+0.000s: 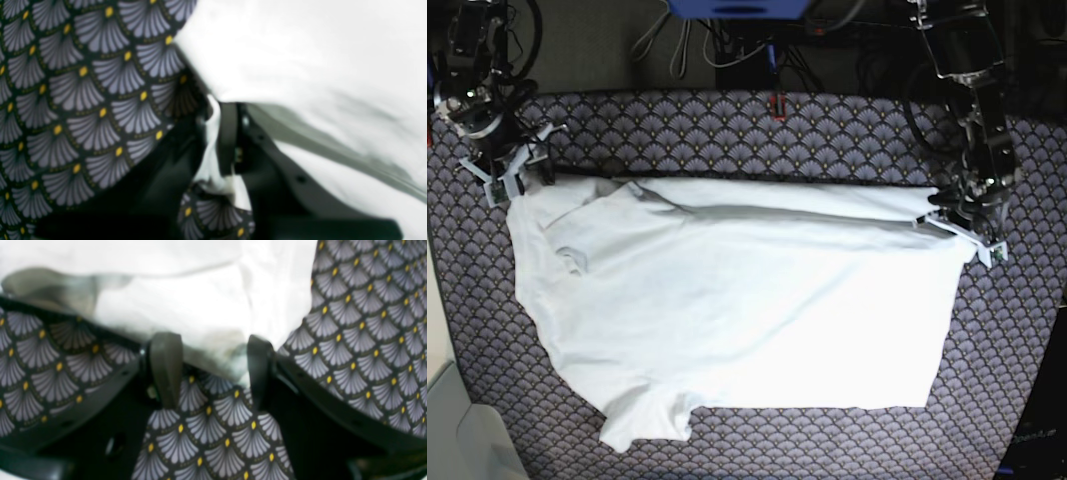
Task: Fold the T-shirt properly
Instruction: 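Pull the held edge back toward the arms, smoothing the shirt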
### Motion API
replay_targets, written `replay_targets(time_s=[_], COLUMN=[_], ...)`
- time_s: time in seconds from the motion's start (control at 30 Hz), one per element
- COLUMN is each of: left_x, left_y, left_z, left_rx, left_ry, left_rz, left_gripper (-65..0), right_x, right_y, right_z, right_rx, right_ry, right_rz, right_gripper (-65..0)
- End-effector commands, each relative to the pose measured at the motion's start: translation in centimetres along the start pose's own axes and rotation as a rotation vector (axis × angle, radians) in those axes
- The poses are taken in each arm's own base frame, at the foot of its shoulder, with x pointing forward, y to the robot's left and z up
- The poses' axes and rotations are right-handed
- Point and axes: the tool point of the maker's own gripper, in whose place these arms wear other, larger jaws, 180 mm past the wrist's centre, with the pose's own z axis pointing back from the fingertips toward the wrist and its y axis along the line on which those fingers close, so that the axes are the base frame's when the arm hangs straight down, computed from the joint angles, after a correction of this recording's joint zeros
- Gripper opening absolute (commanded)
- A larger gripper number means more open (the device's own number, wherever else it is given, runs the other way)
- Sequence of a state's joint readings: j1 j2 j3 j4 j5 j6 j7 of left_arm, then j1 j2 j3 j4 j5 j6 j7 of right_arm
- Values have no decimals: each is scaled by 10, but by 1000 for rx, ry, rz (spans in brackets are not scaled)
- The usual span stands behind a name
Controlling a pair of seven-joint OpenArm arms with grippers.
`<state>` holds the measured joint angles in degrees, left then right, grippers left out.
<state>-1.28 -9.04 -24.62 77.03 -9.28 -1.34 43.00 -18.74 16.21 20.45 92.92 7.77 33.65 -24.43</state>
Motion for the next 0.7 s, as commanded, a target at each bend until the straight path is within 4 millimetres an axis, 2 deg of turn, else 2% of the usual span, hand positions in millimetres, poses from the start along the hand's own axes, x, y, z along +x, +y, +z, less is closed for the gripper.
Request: replay_targets(time_s=[0.0, 0.07, 0.23, 0.53, 0.6, 0.67], left_x=[4, 4, 4, 4, 4, 4], left_y=[8, 8, 8, 8, 8, 8], left_z=[2, 2, 2, 2, 2, 2], left_rx=[28, 28, 28, 28, 28, 28], left_ry=[1, 1, 4, 6, 6, 6], left_rz=[-13, -13, -13, -13, -13, -13], left_gripper=[-646, -646, -646, -646, -646, -646], right_x=[19, 20, 7, 2, 1, -1], right_y=[-10, -12, -21, -20, -19, -18], right_z=[1, -1, -10, -13, -14, -13], right_rx=[-16, -18, -22, -16, -13, -12], right_ry=[-58, -59, -22, -12, -10, -3], right_rz=[15, 11, -17, -29, -28, -28], right_gripper=[-323, -323, -323, -327, -342, -394])
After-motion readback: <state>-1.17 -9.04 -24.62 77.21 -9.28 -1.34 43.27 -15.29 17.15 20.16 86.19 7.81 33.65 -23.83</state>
